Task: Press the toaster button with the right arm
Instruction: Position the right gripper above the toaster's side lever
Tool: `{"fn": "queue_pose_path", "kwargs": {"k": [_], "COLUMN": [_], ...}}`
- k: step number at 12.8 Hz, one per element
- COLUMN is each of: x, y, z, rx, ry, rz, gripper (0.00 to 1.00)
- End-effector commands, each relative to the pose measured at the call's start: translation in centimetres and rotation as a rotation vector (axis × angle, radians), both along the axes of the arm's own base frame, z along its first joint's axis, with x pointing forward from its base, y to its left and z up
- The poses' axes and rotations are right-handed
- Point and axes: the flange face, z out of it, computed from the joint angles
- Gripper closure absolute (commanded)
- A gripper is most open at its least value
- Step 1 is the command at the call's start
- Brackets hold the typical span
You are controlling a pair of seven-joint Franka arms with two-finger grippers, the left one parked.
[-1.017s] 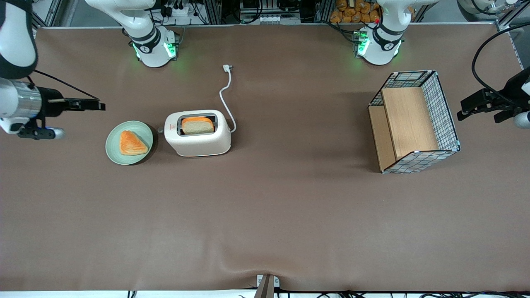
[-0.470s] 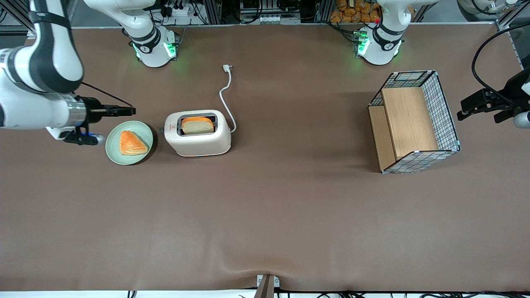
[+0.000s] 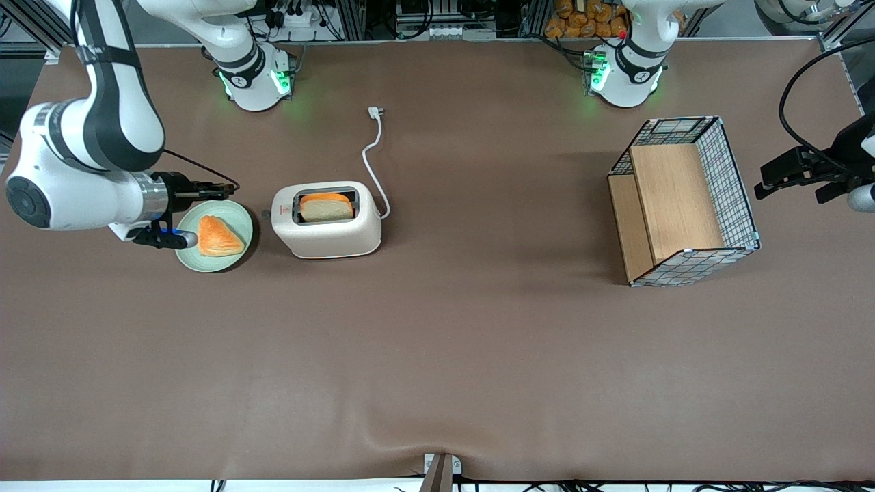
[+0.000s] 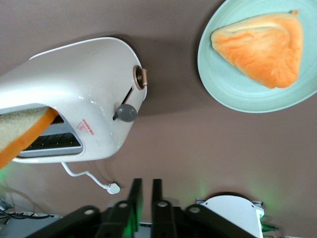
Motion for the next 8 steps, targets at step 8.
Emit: {"fn": "queue_pose_path", "kwargs": {"k": [8], "x": [0.3], "y": [1.3], "z": [-3.6], "rx": [0.153], "ry": [-0.024], "rz": [0.004], "gripper": [1.00]}}
